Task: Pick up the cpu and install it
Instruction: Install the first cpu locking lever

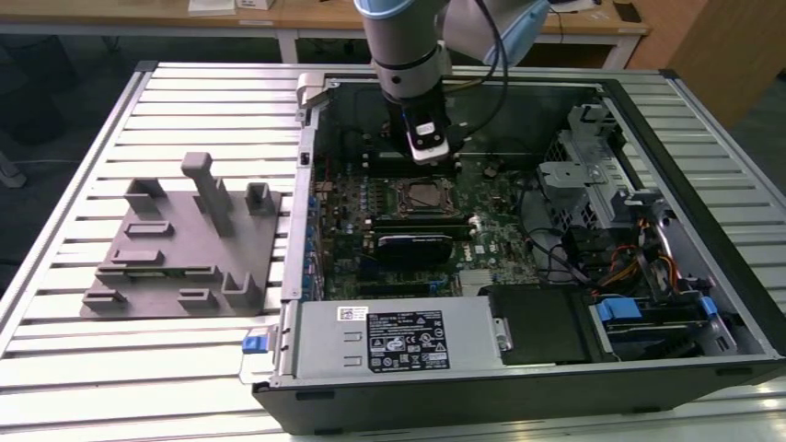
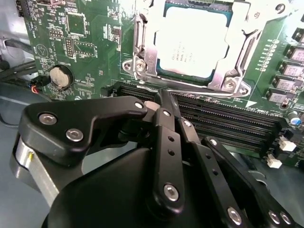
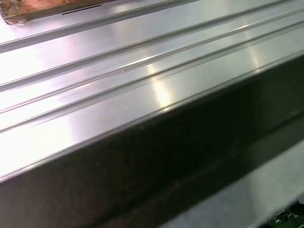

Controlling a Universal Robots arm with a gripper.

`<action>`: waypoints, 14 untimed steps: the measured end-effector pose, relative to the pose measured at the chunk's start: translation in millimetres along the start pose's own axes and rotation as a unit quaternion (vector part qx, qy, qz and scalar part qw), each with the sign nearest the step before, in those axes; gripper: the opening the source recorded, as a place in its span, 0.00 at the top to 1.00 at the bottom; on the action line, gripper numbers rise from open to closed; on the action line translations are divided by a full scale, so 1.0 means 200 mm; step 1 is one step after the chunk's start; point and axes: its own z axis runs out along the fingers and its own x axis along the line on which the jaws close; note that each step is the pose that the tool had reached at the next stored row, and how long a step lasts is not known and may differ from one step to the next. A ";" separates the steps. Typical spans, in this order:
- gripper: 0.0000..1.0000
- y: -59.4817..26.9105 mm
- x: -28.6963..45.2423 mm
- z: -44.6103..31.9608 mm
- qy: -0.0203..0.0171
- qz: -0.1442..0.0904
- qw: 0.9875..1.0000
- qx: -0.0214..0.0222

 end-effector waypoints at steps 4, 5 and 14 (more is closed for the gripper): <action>0.89 -0.001 0.001 0.006 -0.007 -0.001 1.000 0.002; 0.89 -0.001 0.002 0.008 -0.009 -0.001 1.000 0.003; 0.89 -0.005 0.006 0.023 -0.021 -0.003 1.000 0.002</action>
